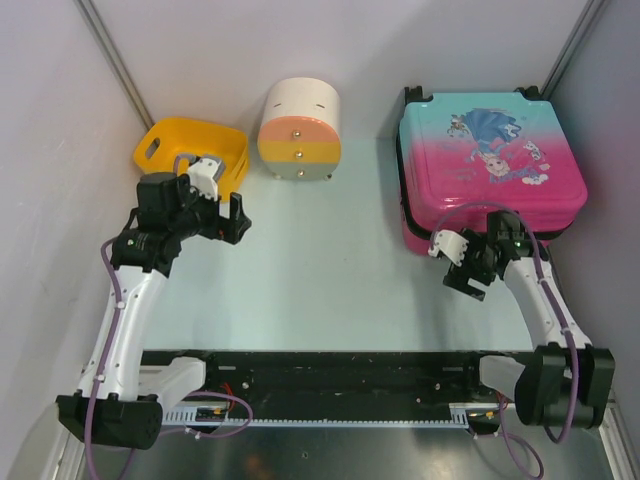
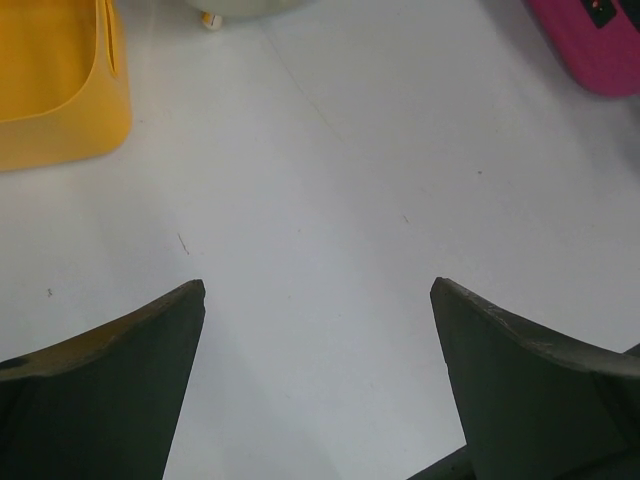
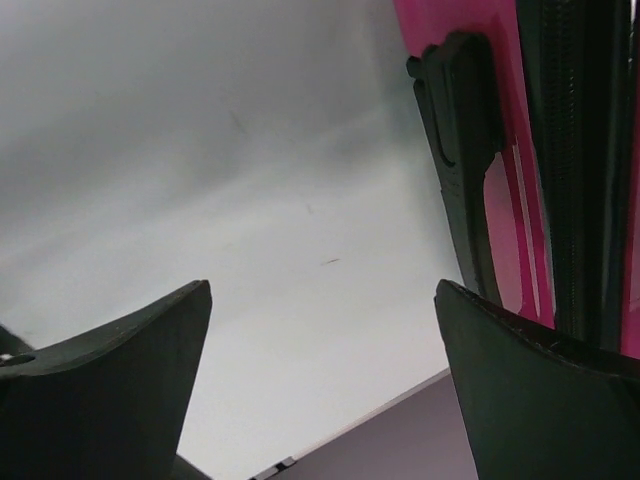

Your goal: Open, take out, and arrange the luggage

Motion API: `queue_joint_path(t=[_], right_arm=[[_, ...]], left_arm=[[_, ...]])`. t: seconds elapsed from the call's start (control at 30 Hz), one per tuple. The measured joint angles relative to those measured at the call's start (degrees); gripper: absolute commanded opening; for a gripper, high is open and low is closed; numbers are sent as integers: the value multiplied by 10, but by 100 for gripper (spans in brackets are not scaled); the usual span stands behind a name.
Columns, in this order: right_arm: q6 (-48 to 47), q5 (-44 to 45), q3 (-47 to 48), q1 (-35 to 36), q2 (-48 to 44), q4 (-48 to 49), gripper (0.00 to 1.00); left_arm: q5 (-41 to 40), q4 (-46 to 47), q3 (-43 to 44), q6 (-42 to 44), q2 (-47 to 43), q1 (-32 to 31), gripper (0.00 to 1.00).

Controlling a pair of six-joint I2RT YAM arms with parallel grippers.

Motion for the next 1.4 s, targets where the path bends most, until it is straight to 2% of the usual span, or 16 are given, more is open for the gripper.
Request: queue_joint_path(t=[0.2, 0.47, 0.6, 0.63, 0.7, 0.73, 0.8, 0.83, 0.9, 0.93, 1.1, 1.3, 1.33, 1.4], right_arm=[[-38, 22, -6, -19, 56, 62, 99], [-51, 39, -40, -21, 82, 167, 97], [-62, 44, -71, -21, 83, 214, 87], [-65, 45, -75, -21, 86, 225, 75], [-71, 46, -77, -21, 94, 239, 59], [-72, 47, -76, -20, 99, 249, 46], [-72, 57, -76, -14, 106, 267, 34], [-71, 66, -76, -9, 108, 275, 23], [-68, 77, -73, 0, 107, 280, 12], [-67, 82, -72, 6, 105, 278, 0], [-28, 94, -72, 79, 88, 250, 0], [160, 123, -74, 247, 70, 241, 1], [191, 123, -73, 264, 70, 243, 4], [266, 121, -71, 292, 68, 247, 20]], left_arm=[[3, 3, -12, 0, 0, 0, 100], [15, 7, -41, 0, -8, 0, 100], [15, 13, -53, 0, -18, 0, 100], [15, 16, -56, 0, -20, 0, 100], [15, 20, -60, 0, -23, 0, 100], [15, 22, -61, -1, -23, 0, 100], [14, 26, -64, -1, -23, 0, 100], [14, 29, -65, -1, -23, 0, 100], [14, 32, -66, -2, -24, 0, 100], [14, 33, -66, -2, -24, 0, 100], [13, 38, -66, -6, -25, 0, 100], [10, 47, -72, -17, -25, 0, 100], [7, 49, -74, -18, -25, 0, 100], [-3, 50, -75, -23, -23, 0, 100]])
